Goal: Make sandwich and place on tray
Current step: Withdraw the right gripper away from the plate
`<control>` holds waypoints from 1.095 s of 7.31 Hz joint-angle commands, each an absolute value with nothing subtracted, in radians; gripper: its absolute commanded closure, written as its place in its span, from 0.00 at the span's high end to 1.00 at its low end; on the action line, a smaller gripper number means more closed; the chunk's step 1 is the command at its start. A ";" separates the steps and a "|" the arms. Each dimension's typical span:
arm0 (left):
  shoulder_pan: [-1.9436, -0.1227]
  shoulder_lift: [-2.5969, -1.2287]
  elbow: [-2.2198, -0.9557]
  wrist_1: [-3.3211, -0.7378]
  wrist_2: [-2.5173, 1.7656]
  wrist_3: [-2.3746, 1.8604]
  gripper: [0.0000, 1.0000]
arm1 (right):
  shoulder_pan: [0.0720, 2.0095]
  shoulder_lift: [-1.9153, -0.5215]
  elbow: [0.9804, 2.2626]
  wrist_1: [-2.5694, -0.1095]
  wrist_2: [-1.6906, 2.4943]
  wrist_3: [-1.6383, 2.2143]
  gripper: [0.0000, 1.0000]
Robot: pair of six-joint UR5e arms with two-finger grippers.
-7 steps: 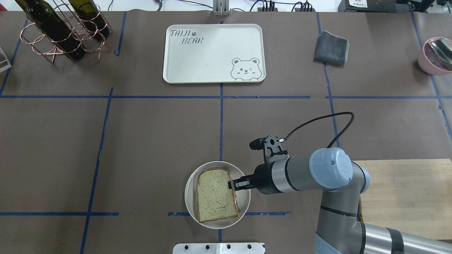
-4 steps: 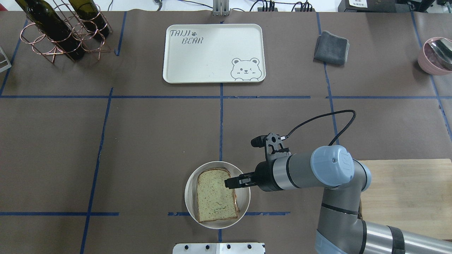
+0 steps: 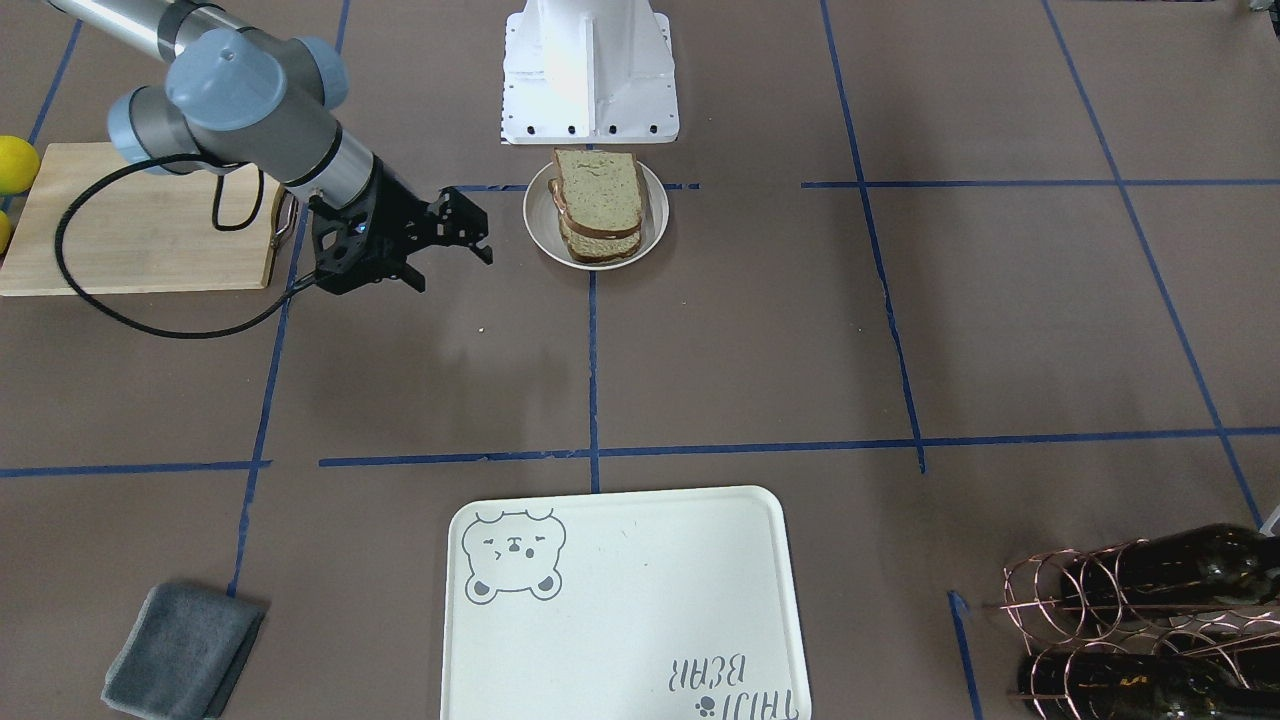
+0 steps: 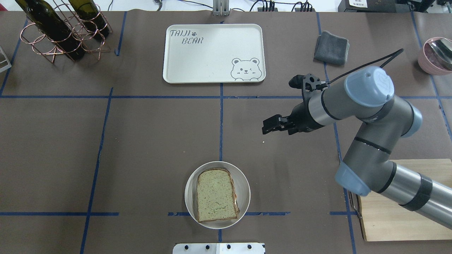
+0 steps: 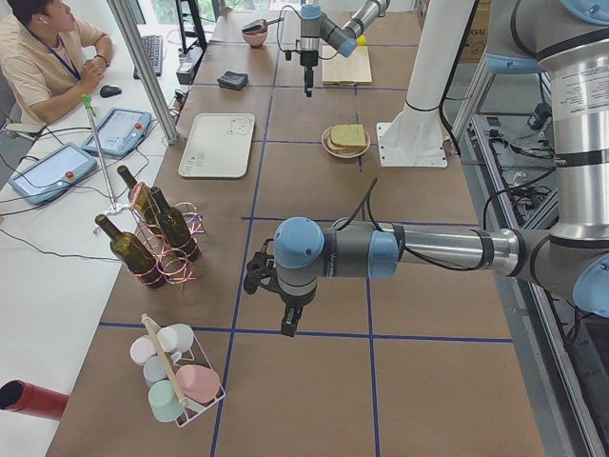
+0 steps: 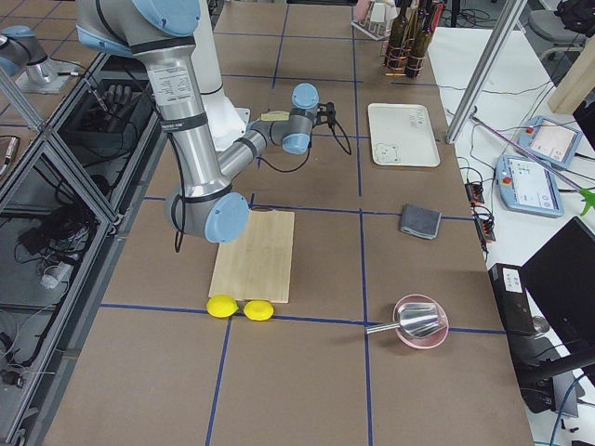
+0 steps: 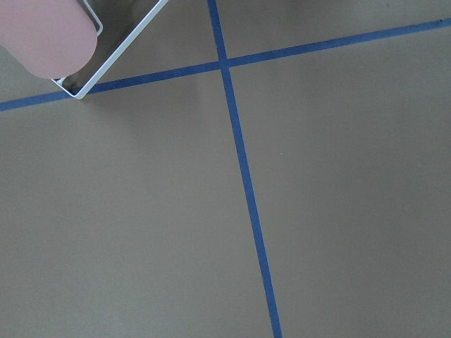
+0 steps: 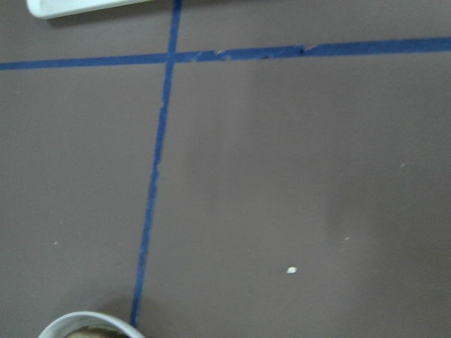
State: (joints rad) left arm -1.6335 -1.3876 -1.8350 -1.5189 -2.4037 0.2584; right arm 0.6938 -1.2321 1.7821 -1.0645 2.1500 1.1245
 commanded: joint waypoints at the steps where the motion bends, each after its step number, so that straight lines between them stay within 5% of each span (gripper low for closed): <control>1: -1.634 -1.463 -1.832 -1.542 -2.405 0.250 1.00 | 0.876 -1.262 1.776 -1.342 2.213 0.715 1.00; 5: -1.615 -1.555 -1.741 -1.738 -2.536 0.247 1.00 | 1.295 -1.509 1.764 -1.555 2.324 0.027 1.00; 8: -1.359 -1.558 -1.857 -1.983 -2.505 -0.111 1.00 | 1.532 -1.685 1.770 -1.621 2.306 -0.220 1.00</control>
